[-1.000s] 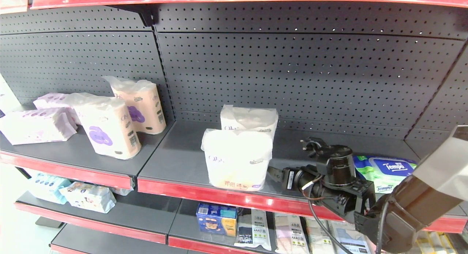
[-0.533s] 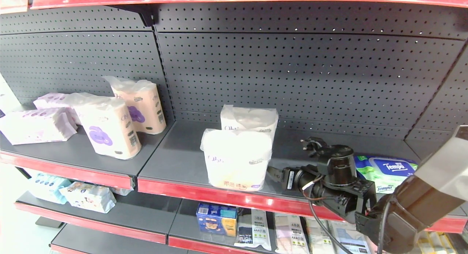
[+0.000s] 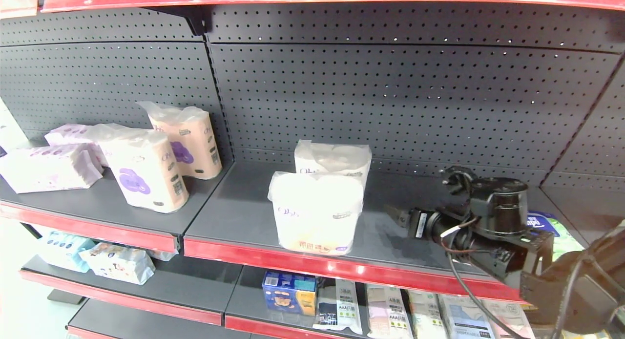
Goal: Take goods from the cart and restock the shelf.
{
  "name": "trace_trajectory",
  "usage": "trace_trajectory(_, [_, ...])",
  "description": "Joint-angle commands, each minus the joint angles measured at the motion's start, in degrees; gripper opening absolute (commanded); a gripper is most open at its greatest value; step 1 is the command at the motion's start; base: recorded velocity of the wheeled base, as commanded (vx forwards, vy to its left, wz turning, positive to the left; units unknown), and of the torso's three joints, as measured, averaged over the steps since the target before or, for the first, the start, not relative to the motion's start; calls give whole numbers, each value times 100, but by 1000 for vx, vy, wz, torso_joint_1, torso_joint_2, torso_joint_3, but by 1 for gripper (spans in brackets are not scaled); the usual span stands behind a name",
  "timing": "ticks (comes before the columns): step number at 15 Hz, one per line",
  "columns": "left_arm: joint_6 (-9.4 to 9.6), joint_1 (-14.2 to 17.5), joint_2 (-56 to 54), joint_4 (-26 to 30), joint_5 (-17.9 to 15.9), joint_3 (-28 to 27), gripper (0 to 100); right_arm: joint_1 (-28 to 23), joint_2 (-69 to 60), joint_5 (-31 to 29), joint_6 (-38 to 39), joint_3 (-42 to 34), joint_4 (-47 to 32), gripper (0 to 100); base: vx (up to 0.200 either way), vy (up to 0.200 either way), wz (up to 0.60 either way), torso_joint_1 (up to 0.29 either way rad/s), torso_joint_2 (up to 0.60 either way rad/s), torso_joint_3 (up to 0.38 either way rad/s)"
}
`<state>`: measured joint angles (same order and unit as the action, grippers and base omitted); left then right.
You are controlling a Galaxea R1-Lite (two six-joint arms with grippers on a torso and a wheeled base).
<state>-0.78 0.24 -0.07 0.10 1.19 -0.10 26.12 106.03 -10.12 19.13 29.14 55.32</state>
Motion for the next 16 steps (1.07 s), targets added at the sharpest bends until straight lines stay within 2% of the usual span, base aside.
trace_trajectory(1, [-1, 2, 7, -1, 4, 1, 100, -459, -654, 150, -190, -207, -171, 100, 0, 0, 0, 0, 0, 0])
trace_trajectory(4, [-1, 2, 7, -1, 4, 1, 100, -1224, -1436, 300, -709, -382, -909, 100, 0, 0, 0, 0, 0, 0])
trace_trajectory(5, [-10, 2, 7, -1, 4, 1, 100, -1681, -1937, 493, -1025, -382, -1436, 100, 0, 0, 0, 0, 0, 0])
trace_trajectory(6, [-1, 2, 7, -1, 4, 1, 100, -1821, -2096, 651, -1060, -382, -1551, 100, 0, 0, 0, 0, 0, 0])
trace_trajectory(7, [-1, 2, 7, -1, 4, 1, 100, -2199, -2438, 968, -1122, -391, -1744, 100, 0, 0, 0, 0, 0, 0])
trace_trajectory(9, [-1, 2, 7, -1, 4, 1, 100, -2648, -2895, 1029, -1271, -453, -2104, 100, 0, 0, 0, 0, 0, 0])
trace_trajectory(11, [-1, 2, 7, -1, 4, 1, 100, -2999, -3475, 1258, -1350, -584, -2825, 100, 0, 0, 0, 0, 0, 0])
trace_trajectory(16, [-1, 2, 7, -1, 4, 1, 100, -3113, -4548, 1460, -1500, -1358, -3036, 100, 0, 0, 0, 0, 0, 0])
